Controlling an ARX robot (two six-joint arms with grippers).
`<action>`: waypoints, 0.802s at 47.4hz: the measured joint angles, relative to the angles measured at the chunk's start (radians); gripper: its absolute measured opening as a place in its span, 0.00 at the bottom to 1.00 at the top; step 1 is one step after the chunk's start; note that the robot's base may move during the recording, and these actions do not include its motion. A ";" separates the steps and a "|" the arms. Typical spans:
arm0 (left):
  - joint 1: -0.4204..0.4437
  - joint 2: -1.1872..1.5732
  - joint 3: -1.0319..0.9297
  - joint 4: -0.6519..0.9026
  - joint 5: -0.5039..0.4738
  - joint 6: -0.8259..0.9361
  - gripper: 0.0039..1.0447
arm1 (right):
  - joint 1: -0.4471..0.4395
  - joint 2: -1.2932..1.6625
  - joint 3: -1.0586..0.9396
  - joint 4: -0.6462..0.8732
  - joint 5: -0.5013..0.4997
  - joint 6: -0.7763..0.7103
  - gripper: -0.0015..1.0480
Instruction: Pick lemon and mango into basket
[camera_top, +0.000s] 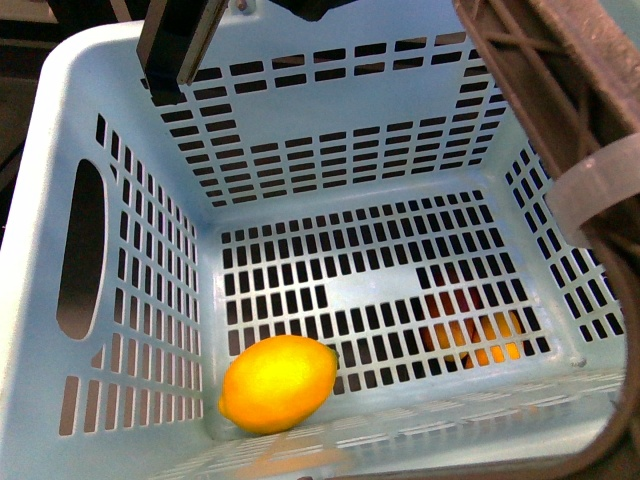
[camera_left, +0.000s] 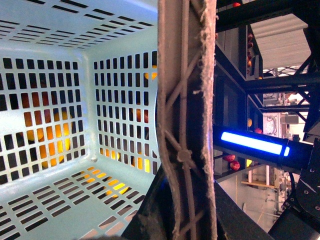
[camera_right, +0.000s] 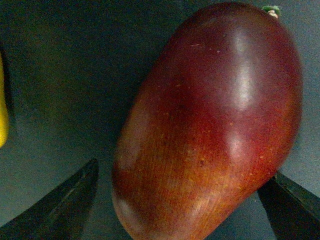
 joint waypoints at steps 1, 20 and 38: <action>0.000 0.000 0.000 0.000 0.000 0.000 0.06 | 0.000 0.001 0.000 -0.001 0.000 0.000 0.81; 0.000 0.000 0.000 0.000 0.000 0.000 0.06 | -0.010 -0.014 -0.053 0.037 -0.005 -0.031 0.55; 0.000 0.000 0.000 0.000 0.000 0.000 0.06 | 0.038 -0.472 -0.417 0.185 -0.119 -0.510 0.55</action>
